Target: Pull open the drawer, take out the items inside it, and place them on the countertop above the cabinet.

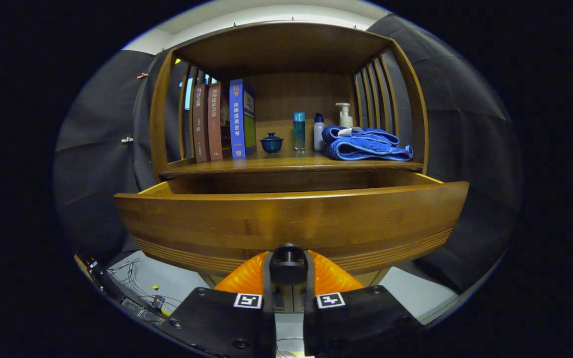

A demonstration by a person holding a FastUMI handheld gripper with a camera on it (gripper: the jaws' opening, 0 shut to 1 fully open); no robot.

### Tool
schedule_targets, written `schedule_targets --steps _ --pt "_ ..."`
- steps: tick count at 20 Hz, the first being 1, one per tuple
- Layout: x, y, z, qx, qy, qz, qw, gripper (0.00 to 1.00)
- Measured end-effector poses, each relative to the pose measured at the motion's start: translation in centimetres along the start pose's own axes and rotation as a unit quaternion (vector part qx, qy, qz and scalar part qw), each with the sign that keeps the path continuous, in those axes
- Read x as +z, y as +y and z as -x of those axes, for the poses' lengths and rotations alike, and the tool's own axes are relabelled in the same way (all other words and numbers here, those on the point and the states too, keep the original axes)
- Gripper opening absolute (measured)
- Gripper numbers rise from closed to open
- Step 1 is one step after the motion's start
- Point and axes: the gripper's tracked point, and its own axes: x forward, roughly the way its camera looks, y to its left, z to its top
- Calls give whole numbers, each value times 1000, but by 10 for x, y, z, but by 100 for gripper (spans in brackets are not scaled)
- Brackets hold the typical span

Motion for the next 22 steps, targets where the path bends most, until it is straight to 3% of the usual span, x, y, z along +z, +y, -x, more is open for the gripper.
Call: schedule_targets --steps 12,14,16,19,22 --pt "-16 -2 32 8 11 15 1000 25" --pt "-17 0 35 9 12 23 1000 33" --pt "-14 4 38 18 1 31 999 47" --pt "-3 6 46 23 -14 35 999 97" --pt "28 9 65 32 -45 32 998 99"
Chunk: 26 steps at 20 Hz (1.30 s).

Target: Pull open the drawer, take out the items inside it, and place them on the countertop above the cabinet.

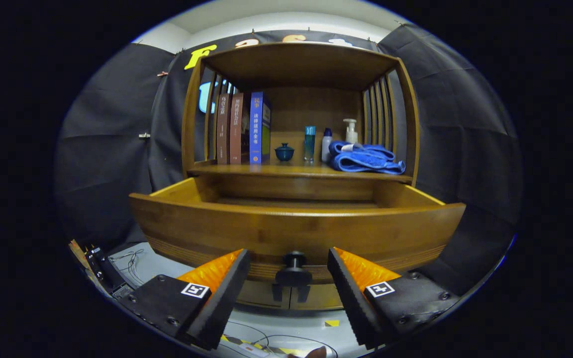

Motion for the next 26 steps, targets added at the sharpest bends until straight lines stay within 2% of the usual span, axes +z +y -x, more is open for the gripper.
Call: schedule_targets --steps 3,6,9,14,16,19,23,26 --pt "46 7 9 29 -41 -13 999 99" --pt "85 -6 6 9 -52 -4 999 98" --pt "123 -14 -4 -3 -59 42 997 98" --pt "142 4 -40 34 32 22 999 98" --pt "134 8 -60 46 82 22 995 98" --pt "109 -2 -94 38 161 49 985 98" --pt "59 -6 -134 43 266 44 962 98" --pt "18 -18 -151 35 333 83 939 98"
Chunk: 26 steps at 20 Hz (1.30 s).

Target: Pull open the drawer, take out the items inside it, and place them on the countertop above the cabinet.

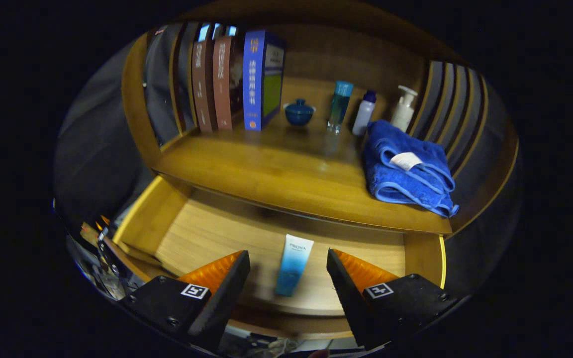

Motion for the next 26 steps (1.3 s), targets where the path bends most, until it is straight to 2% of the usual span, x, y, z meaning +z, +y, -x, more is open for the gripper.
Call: schedule_targets --steps 6,11,15,16,17,21,26 --pt "-29 -14 -49 -24 101 -20 994 98" --pt "-49 -4 -74 -12 163 -67 984 86" --pt "-66 9 -72 12 208 -71 975 77" --pt "-76 10 -93 7 204 -88 975 70" --pt "-59 10 -69 10 205 -89 975 64" --pt "-56 16 -55 25 171 -88 981 39" --pt "-21 31 7 68 109 -93 987 39"
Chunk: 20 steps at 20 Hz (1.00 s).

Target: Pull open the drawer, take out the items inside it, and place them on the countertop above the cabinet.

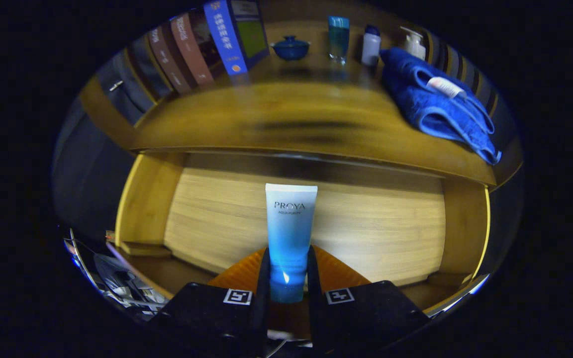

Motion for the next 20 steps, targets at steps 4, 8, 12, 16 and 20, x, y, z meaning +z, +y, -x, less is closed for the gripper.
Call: schedule_targets --steps 4,8,12,16,20 --pt "28 16 51 19 -44 12 999 39" --pt "65 19 69 8 -64 20 998 39" --pt "104 6 53 -27 -49 27 998 39" --pt "130 -15 15 -63 -26 8 998 39" --pt "140 -26 -14 -69 -5 -7 998 39"
